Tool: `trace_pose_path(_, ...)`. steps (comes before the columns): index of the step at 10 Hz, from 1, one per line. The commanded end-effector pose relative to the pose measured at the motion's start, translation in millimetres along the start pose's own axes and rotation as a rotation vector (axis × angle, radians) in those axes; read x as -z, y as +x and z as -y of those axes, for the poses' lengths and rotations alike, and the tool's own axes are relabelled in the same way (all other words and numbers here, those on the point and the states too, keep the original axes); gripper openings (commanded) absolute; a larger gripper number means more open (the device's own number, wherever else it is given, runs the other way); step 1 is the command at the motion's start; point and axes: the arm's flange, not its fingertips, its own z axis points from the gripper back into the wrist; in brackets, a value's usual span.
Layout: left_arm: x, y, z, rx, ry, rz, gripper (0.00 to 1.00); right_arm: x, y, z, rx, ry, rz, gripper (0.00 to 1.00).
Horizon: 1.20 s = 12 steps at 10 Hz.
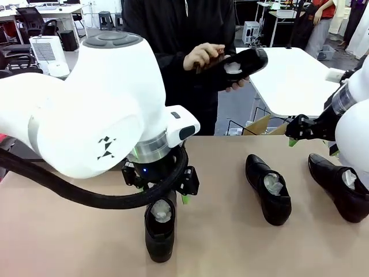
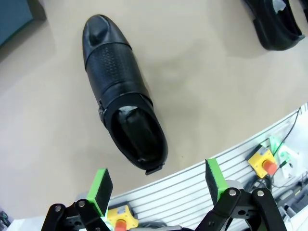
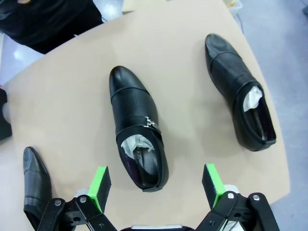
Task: Organize the shoes by placing them on the stand.
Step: Place the Shoe from the middle of the table onto the Shoes Stand.
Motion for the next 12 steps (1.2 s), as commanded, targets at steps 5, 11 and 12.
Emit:
trace_pose_path(5, 66, -6, 47, -0.293, 0.127, -0.003, 1.00, 2, 3, -1, 0.008, 0.018, 0.008, 1.00)
trace_pose_path(11, 111, 10, 48, -0.322, 0.138, 0.043, 1.00, 2, 3, -1, 0.008, 0.018, 0.008, 1.00)
trace_pose_path(12, 117, 12, 47, -0.328, 0.147, 0.035, 1.00, 2, 3, -1, 0.008, 0.018, 0.008, 1.00)
